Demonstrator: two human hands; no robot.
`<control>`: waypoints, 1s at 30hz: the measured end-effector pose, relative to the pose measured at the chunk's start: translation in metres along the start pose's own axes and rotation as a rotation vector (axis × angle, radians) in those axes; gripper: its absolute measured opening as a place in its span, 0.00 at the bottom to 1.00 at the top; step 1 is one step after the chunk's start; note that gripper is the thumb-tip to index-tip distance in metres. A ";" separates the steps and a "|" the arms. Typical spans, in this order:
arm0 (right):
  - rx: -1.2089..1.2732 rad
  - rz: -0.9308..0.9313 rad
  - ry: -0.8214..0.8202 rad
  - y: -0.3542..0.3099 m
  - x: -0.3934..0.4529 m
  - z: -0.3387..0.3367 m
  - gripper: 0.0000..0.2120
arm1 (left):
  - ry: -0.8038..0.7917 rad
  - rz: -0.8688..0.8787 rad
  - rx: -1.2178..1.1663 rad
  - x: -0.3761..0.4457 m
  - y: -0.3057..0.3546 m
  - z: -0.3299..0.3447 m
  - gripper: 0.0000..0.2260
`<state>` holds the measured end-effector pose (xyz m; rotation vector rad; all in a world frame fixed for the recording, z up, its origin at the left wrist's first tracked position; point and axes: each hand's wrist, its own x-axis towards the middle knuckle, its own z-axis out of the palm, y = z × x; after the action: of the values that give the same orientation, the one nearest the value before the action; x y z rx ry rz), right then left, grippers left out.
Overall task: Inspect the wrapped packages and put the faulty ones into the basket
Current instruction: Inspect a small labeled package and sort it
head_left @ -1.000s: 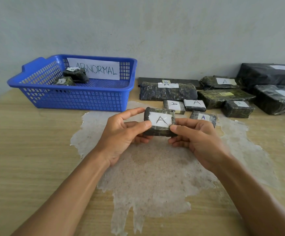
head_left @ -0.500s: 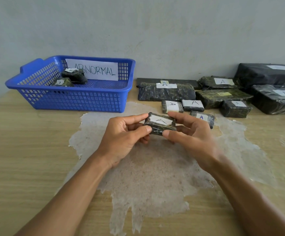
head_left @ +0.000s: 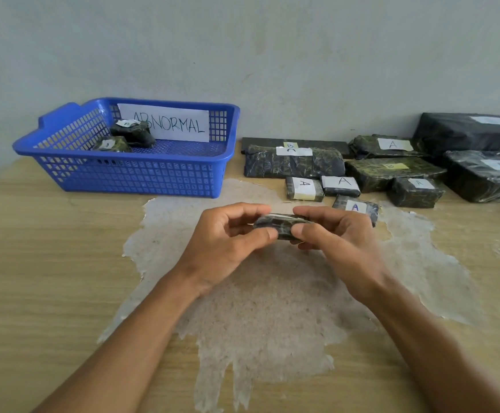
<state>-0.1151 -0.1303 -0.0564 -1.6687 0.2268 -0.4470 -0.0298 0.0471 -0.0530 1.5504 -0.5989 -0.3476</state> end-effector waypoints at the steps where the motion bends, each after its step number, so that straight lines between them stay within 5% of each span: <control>1: 0.013 -0.003 -0.011 0.000 0.000 0.001 0.17 | 0.009 0.008 0.001 0.000 -0.001 0.000 0.17; 9: 0.012 -0.102 -0.154 0.000 0.000 -0.004 0.20 | 0.057 0.001 -0.074 0.002 0.002 -0.001 0.11; 14: -0.035 -0.222 -0.109 0.001 -0.001 -0.003 0.12 | 0.013 -0.055 -0.067 0.000 0.005 0.000 0.11; 21: -0.107 -0.205 -0.015 0.001 0.000 -0.005 0.04 | 0.122 0.108 0.225 -0.001 0.004 0.001 0.15; 30: -0.001 -0.150 -0.083 -0.004 -0.003 -0.003 0.09 | 0.182 0.166 0.133 -0.001 0.004 0.000 0.08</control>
<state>-0.1189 -0.1310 -0.0529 -1.7077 0.0409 -0.4883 -0.0311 0.0471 -0.0493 1.6257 -0.6125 -0.0409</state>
